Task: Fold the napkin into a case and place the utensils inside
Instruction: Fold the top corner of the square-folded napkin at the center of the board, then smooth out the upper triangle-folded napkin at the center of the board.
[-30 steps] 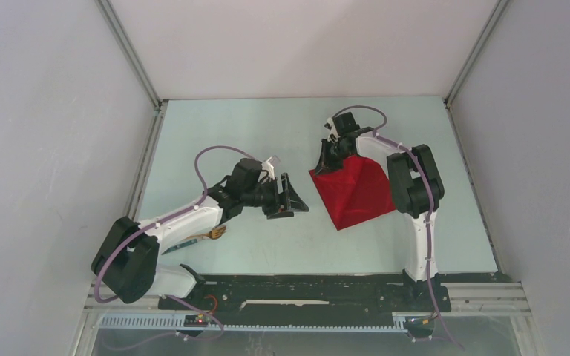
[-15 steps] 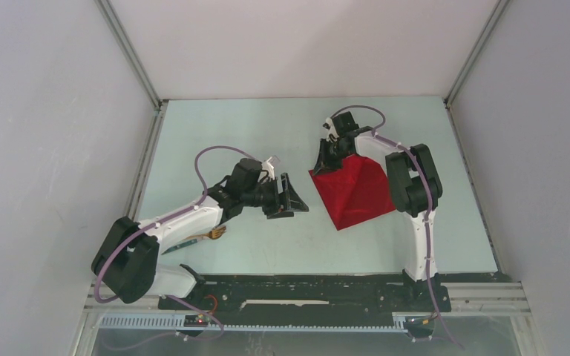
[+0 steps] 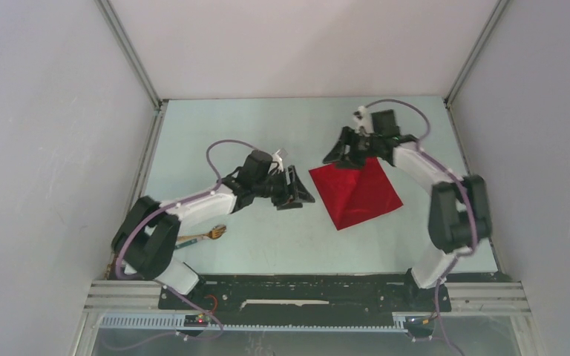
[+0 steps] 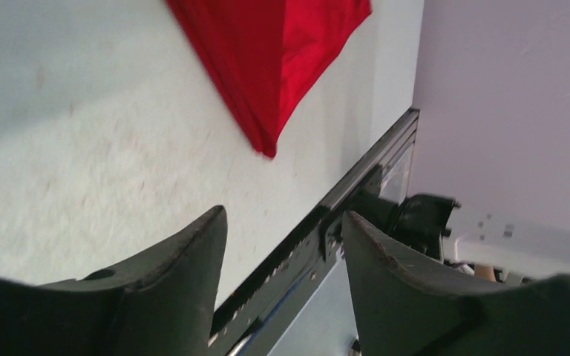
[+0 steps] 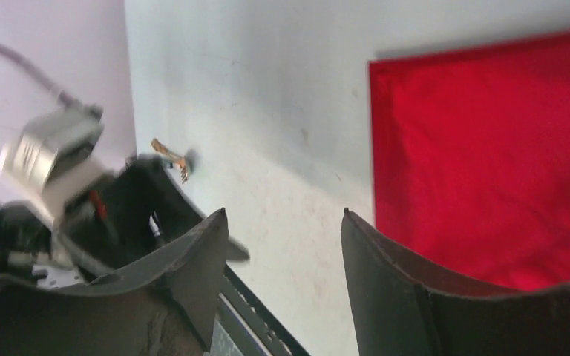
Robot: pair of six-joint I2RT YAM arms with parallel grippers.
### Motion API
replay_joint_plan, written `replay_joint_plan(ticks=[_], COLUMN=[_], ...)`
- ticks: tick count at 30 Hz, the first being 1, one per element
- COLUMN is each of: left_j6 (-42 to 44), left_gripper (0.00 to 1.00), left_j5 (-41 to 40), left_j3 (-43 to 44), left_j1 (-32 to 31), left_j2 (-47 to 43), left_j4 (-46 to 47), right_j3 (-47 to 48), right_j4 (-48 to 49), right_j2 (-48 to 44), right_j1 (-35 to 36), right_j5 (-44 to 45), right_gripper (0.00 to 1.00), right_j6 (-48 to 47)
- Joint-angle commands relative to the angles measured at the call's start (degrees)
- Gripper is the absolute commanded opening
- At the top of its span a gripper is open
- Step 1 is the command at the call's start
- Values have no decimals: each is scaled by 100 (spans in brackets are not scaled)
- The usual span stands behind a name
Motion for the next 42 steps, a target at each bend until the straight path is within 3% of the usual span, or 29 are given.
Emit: replay_joint_plan(ticks=[1, 6, 9, 16, 27, 42], left_j6=[-329, -474, -440, 2, 606, 575], left_gripper=[56, 34, 28, 8, 2, 0], left_j5=[0, -42, 37, -187, -350, -280], left_j3=[977, 2137, 2856, 3889, 4146, 4021], left_j1=[26, -73, -106, -83, 122, 203], left_j2=[1006, 2332, 3064, 3945, 4433, 4634], left_j4=[886, 1113, 1072, 412, -400, -279], right_j3=[-1879, -2967, -3277, -3471, -3479, -3505], right_j4=[1484, 1975, 2163, 3046, 3524, 3889], right_j2=[-1143, -1606, -1686, -1184, -482, 6], right_j1=[-945, -1716, -1888, -1276, -953, -611], right_j5=[-697, -899, -1101, -1640, -1854, -2042], right_gripper=[64, 57, 54, 46, 41, 38], right_j6=[663, 643, 580, 906, 1173, 1481])
